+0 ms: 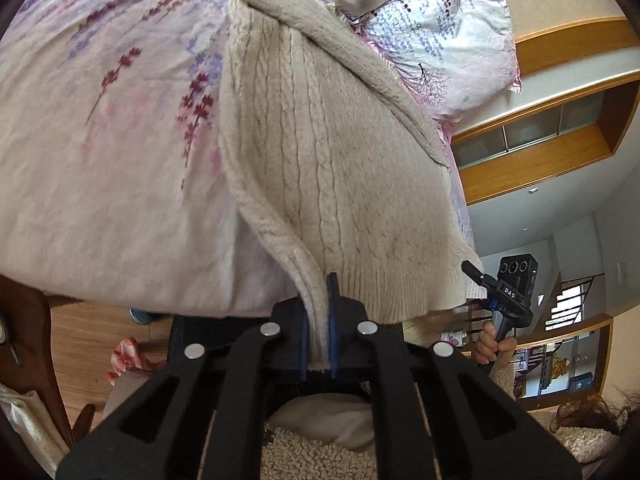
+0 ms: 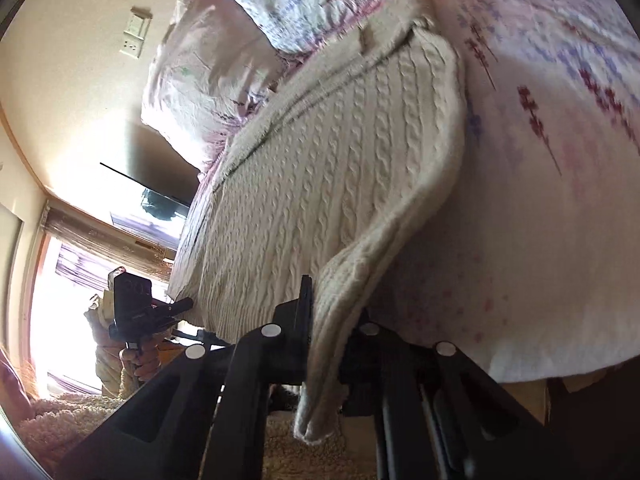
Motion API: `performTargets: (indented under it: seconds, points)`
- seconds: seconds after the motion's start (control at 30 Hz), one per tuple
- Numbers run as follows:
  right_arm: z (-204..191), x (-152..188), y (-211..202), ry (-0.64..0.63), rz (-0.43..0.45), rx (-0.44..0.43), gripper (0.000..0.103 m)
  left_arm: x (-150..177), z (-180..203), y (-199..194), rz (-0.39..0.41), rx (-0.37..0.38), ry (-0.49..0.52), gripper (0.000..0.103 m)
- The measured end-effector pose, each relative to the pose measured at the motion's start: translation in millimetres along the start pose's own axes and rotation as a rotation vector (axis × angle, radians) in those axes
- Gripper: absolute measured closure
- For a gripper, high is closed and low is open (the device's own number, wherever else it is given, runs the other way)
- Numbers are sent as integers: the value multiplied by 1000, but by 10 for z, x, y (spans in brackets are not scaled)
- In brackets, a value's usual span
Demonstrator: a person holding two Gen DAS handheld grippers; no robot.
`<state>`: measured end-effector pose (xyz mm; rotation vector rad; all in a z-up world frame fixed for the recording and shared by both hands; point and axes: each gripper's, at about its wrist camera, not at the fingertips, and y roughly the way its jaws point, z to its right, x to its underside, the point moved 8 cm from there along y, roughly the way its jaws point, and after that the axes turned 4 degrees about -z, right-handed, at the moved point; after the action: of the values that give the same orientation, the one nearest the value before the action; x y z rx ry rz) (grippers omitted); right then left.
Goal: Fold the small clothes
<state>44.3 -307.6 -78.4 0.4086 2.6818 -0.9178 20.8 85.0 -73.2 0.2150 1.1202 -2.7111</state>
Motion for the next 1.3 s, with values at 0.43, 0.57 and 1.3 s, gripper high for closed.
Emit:
performTargets:
  seconds: [0.43, 0.57, 1.3]
  points:
    - [-466, -612, -383, -205, 331, 64, 95, -875, 364, -470, 262, -92, 171, 97]
    - [-473, -711, -457, -227, 408, 98, 96, -1087, 448, -600, 320, -109, 200, 97]
    - [-836, -2158, -213, -318, 586, 274, 96, -2963, 649, -481, 488, -248, 199, 97]
